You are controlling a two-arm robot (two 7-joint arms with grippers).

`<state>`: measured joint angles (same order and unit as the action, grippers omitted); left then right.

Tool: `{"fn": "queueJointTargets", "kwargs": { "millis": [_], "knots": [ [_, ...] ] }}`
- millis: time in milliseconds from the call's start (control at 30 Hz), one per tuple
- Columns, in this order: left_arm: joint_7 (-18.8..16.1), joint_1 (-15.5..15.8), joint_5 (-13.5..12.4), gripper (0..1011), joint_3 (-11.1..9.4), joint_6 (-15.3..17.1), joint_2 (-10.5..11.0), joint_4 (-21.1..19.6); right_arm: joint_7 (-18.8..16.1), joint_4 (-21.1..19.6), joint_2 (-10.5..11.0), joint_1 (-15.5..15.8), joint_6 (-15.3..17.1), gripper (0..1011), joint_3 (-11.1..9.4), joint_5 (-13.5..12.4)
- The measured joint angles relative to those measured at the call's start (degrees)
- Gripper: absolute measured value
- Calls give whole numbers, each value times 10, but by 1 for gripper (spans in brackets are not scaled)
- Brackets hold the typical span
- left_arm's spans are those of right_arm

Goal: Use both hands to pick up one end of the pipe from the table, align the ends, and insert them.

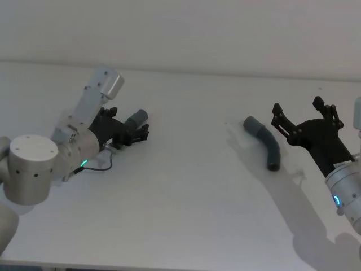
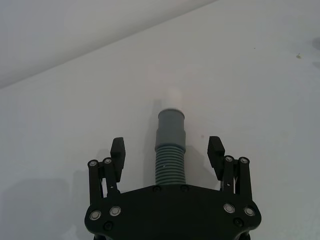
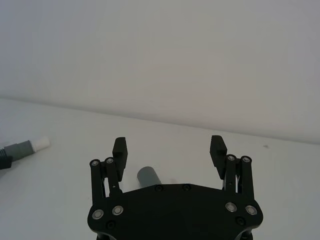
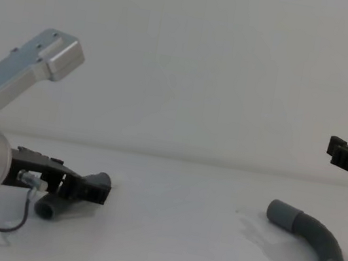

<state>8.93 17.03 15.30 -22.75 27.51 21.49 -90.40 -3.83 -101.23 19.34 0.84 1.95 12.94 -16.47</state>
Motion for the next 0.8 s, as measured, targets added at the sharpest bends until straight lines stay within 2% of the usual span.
{"fn": "queueJointTargets", "kwargs": {
  "millis": [700,800],
  "knots": [
    [19,23,1,1002,-1,-8,-29,51,0,0,0,0,0,1004,0,0],
    [20,23,0,968,-1,-8,-29,50,0,0,0,0,0,1004,0,0]
  ]
}}
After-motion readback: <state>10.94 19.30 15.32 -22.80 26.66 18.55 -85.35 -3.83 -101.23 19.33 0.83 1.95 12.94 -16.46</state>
